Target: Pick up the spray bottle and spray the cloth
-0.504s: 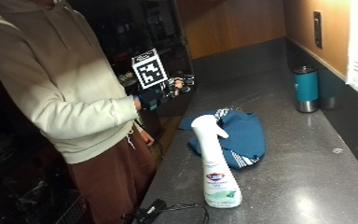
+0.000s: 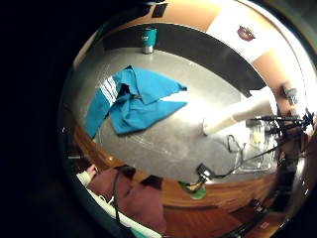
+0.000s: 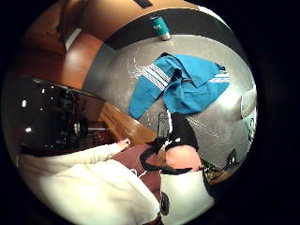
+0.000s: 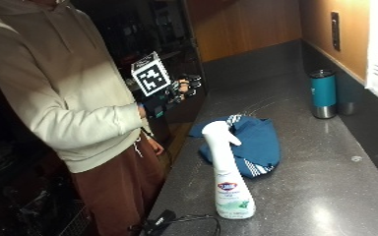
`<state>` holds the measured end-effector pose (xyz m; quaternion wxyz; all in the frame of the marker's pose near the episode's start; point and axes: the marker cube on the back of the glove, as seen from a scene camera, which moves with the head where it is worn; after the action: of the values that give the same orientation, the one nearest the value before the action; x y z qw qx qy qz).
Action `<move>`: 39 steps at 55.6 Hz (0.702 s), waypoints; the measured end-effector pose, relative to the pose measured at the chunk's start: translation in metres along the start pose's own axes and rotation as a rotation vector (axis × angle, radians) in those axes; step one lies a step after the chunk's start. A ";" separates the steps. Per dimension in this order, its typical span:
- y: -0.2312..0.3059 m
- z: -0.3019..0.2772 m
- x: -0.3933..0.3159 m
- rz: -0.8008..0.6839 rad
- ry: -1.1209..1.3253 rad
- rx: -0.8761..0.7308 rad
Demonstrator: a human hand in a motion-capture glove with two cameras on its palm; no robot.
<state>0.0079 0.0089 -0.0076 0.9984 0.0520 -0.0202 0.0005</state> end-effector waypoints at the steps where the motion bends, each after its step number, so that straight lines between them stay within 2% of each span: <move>1: 0.001 -0.001 0.001 0.002 -0.004 0.007; 15: 0.009 -0.004 0.019 0.025 -0.039 0.081; 39: 0.026 0.008 0.051 0.053 -0.064 0.086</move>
<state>0.0588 0.0342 0.0054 0.9938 0.0945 -0.0533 0.0261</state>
